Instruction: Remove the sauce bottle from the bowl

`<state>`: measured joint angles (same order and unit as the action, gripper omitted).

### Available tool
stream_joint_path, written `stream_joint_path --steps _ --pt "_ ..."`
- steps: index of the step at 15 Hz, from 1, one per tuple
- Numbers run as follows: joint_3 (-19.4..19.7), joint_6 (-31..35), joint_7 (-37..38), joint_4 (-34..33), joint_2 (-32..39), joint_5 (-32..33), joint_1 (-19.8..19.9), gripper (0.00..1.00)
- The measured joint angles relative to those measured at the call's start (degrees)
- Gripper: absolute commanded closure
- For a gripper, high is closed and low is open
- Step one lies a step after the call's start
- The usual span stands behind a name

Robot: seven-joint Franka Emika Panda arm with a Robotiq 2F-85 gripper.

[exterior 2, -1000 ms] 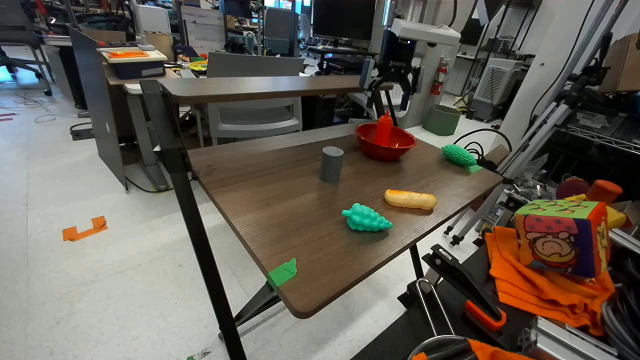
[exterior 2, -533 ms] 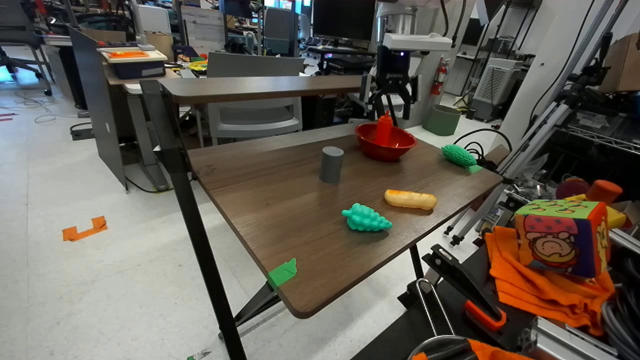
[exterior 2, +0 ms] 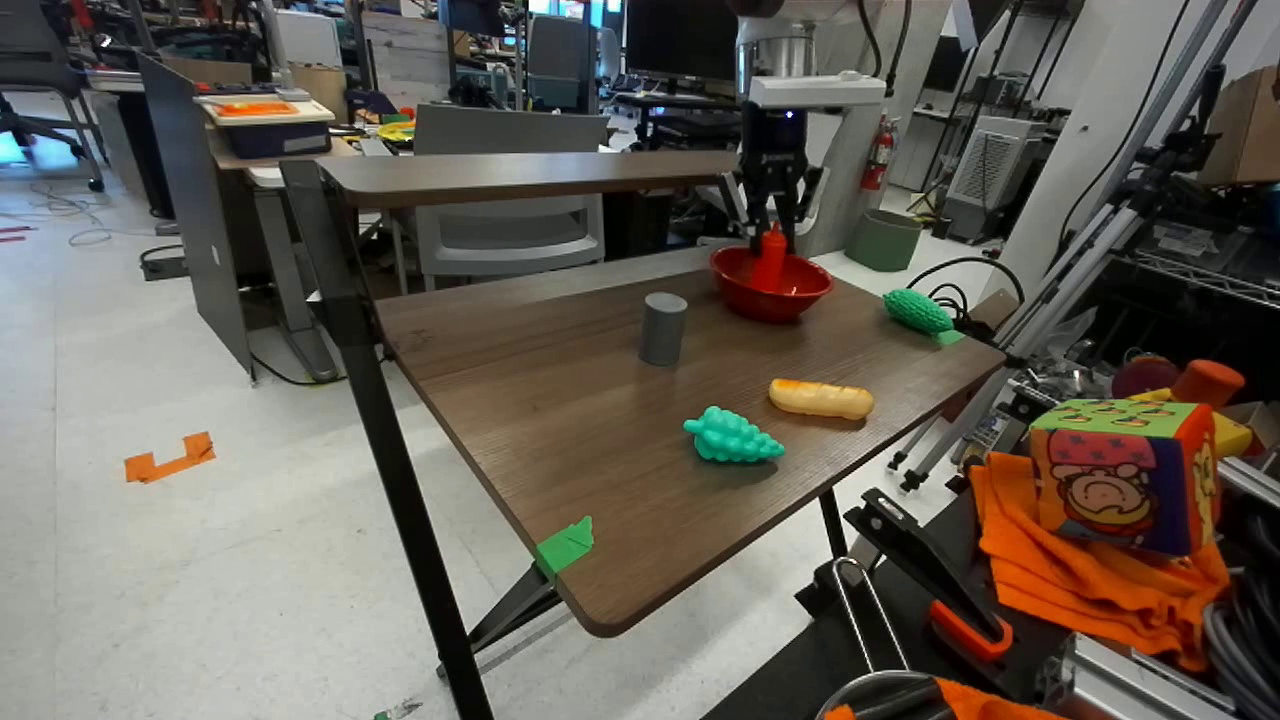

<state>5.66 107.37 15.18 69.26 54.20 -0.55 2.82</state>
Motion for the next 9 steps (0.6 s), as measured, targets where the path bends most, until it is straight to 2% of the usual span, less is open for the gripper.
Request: stream_joint_path --steps 5,9 --pt "0.05 -0.28 0.3 -1.87 -0.12 0.44 -0.24 0.86" --pt "0.04 0.59 0.26 0.25 -6.03 0.4 -0.41 0.86"
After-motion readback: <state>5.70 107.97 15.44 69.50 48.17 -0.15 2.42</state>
